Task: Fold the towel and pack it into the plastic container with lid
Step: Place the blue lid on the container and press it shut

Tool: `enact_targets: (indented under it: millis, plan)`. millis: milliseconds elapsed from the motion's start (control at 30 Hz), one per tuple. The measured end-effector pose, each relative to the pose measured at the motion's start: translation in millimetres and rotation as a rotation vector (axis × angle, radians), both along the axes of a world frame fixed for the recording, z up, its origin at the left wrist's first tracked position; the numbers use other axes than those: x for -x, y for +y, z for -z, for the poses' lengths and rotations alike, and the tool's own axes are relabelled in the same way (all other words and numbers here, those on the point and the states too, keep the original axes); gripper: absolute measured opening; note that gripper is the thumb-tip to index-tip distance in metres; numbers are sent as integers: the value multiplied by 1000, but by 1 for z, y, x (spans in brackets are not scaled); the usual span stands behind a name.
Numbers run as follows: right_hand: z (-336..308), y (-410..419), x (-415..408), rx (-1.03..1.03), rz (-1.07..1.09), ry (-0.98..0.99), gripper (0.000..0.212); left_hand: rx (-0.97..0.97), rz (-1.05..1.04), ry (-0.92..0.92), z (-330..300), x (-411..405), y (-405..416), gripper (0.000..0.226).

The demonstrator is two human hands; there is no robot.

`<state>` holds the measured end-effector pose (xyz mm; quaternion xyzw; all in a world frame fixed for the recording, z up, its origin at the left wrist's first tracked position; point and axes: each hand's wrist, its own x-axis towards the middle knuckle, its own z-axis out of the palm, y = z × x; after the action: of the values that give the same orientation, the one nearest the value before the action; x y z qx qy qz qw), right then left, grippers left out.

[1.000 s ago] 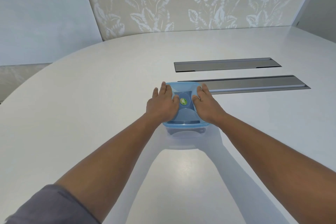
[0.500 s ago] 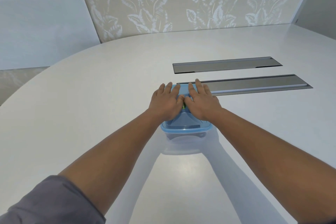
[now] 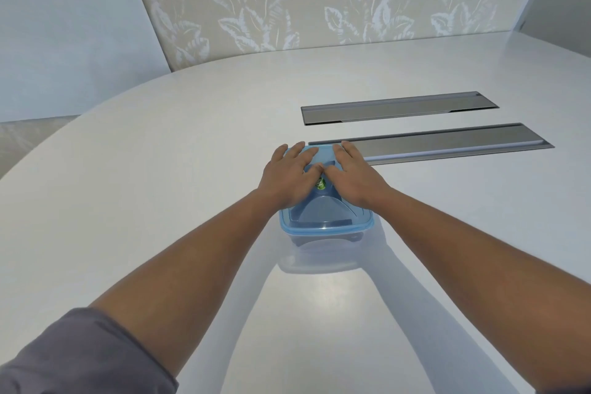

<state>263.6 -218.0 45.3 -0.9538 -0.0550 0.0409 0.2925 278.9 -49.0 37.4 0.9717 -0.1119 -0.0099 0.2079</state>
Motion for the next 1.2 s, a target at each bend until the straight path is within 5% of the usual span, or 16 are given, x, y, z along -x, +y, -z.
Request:
enact_targets:
  millis: [300,467,600,767,900,1033,1200]
  plan:
    - [0,1,26,103,201,-96,42,147,-175,-129,-11,22,-2,55]
    - [11,0,42,-148,245,-17,54,114,-174,-146,-23,35,-6,38]
    - [15,-1,44,-351,289,-29,51,347,-91,85,-14,50,-3,52]
    - [22,-3,42,-515,309,-37,47,563,-219,-39,2,59,1,45]
    - [19,-6,42,-585,250,37,57,528,-184,65,-5,61,0,51]
    - [13,-9,36,-490,151,110,62,296,-139,137,-12,52,6,54]
    - [15,-3,34,-524,183,82,63,277,-120,76,-9,45,8,41]
